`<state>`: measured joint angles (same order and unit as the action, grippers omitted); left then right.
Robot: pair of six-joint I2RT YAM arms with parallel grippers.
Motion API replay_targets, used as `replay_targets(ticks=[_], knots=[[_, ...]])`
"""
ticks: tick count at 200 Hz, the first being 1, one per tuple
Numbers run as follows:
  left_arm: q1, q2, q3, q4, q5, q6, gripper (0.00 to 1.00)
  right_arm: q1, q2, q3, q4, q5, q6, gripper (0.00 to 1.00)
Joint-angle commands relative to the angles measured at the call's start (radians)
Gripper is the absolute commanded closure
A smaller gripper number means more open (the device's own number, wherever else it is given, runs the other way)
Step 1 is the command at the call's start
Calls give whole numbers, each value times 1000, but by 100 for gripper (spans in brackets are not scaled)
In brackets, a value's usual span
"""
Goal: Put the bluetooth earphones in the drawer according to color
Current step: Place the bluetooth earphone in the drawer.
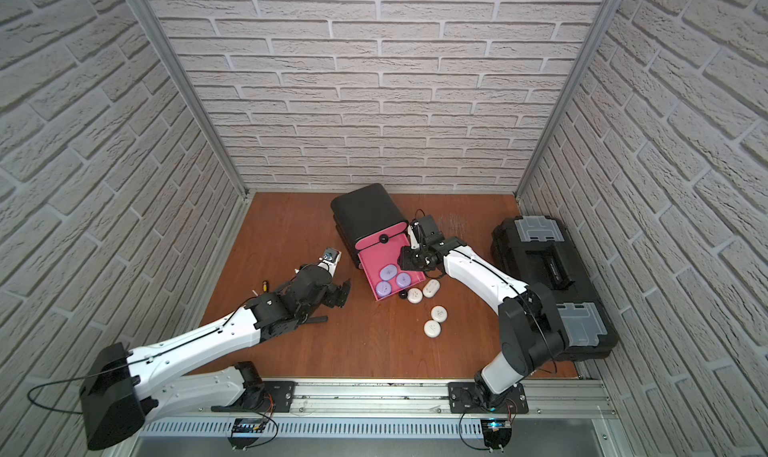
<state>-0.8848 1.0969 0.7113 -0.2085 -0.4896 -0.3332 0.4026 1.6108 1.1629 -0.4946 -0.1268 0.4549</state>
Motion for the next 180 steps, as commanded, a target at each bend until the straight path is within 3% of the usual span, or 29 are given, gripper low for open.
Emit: replay_targets(ticks=[1, 48, 104, 150, 180], knots=[[10, -1, -14, 33, -9, 7, 2, 5, 38, 37, 36, 48, -76, 60], [13, -1, -15, 34, -7, 7, 2, 7, 124, 87, 41, 94, -125, 55], [17, -5, -11, 26, -1, 8, 2, 10, 139, 92, 44, 90, -130, 32], [24, -29, -12, 13, 1, 6, 2, 10, 50, 65, 35, 69, -116, 31], [71, -46, 0, 1, 80, -13, 2, 8, -47, 7, 25, 37, -104, 30]])
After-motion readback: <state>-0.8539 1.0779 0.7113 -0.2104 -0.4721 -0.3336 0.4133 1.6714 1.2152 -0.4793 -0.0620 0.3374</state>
